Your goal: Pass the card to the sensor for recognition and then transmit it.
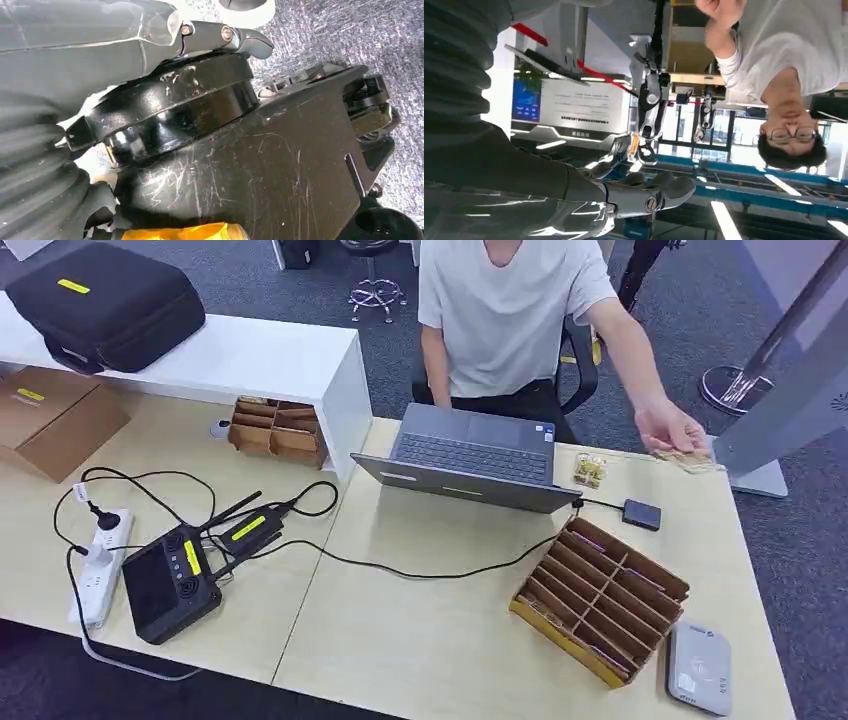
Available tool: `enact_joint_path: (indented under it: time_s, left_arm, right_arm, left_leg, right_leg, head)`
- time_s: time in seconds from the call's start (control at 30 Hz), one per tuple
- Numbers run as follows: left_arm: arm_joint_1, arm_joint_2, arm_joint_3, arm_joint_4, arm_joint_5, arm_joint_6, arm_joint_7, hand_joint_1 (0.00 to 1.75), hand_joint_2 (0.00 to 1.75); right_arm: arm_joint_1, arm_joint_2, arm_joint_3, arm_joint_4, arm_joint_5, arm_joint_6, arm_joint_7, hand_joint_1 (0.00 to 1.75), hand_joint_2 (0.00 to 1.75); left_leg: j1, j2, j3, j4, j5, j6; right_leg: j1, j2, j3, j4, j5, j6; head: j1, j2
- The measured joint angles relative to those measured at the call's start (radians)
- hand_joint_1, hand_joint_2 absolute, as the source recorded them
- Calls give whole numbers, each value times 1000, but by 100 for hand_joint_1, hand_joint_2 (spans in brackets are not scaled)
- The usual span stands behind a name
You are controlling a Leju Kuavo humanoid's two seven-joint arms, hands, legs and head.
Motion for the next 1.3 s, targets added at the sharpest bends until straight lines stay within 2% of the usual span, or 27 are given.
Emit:
enact_joint_path:
  time_s: [0.07,0.17,0.23,0.33,0.57,0.63,0.67,0.7,0.97,1.0,1.3]
  left_arm:
    - [-1,0,-7,0,-1,0,0,0,175]
    - [-1,0,-11,0,-7,0,0,0,175]
    - [-4,0,-22,0,-23,0,4,0,175]
    - [-15,-1,-38,0,-39,0,13,0,175]
    - [-15,-1,-39,0,-40,0,13,0,175]
    - [-18,-1,-51,0,-53,0,15,0,175]
    - [-17,-2,-60,0,-72,24,-15,0,175]
    - [-9,-13,-76,0,-103,89,-123,0,175]
    - [-15,-14,-78,0,-76,44,-129,0,175]
    - [-15,-14,-78,0,-74,40,-130,0,0]
    - [-16,-13,-78,4,-56,19,-141,0,0]
  right_arm:
    - [-36,15,66,16,3,-5,3,0,175]
    - [-77,33,121,32,18,-6,6,0,175]
    - [-169,99,187,85,99,-21,25,0,175]
    - [-282,196,316,187,164,-90,67,0,175]
    - [-291,206,330,199,167,-98,72,0,175]
    - [-384,303,436,301,176,-148,111,0,175]
    - [-430,365,491,367,175,-169,132,0,175]
    - [-458,418,525,430,170,-188,151,0,175]
    - [-499,507,558,520,158,-194,153,0,175]
    - [-502,512,561,525,156,-196,150,0,175]
    - [-526,545,564,566,143,-201,139,0,175]
  left_leg:
    - [0,-1,0,0,0,0]
    - [0,-2,-3,0,0,0]
    - [2,2,-3,-1,0,0]
    - [2,5,-1,-1,0,0]
    - [2,5,0,-1,0,0]
    - [3,4,0,-1,2,-2]
    - [4,3,0,-1,2,-2]
    - [5,3,-1,0,2,-2]
    - [4,-1,-2,0,3,-2]
    - [4,-2,-3,0,3,-2]
    - [4,-4,-4,0,3,-2]
  right_leg:
    - [0,-1,0,0,0,0]
    - [0,-3,-1,1,0,0]
    - [1,3,-1,1,0,0]
    - [2,5,-1,1,1,-1]
    - [2,5,-1,1,1,-1]
    - [3,4,-1,1,2,-2]
    - [4,4,-1,1,3,-3]
    - [4,3,-2,1,3,-3]
    - [4,0,-2,1,3,-3]
    - [4,-1,-2,1,3,-3]
    - [3,-3,-2,1,3,-3]
  head:
    - [0,0]
    - [0,0]
    - [0,0]
    - [0,0]
    - [0,0]
    - [0,0]
    - [0,0]
    - [0,0]
    - [0,0]
    - [0,0]
    - [0,0]
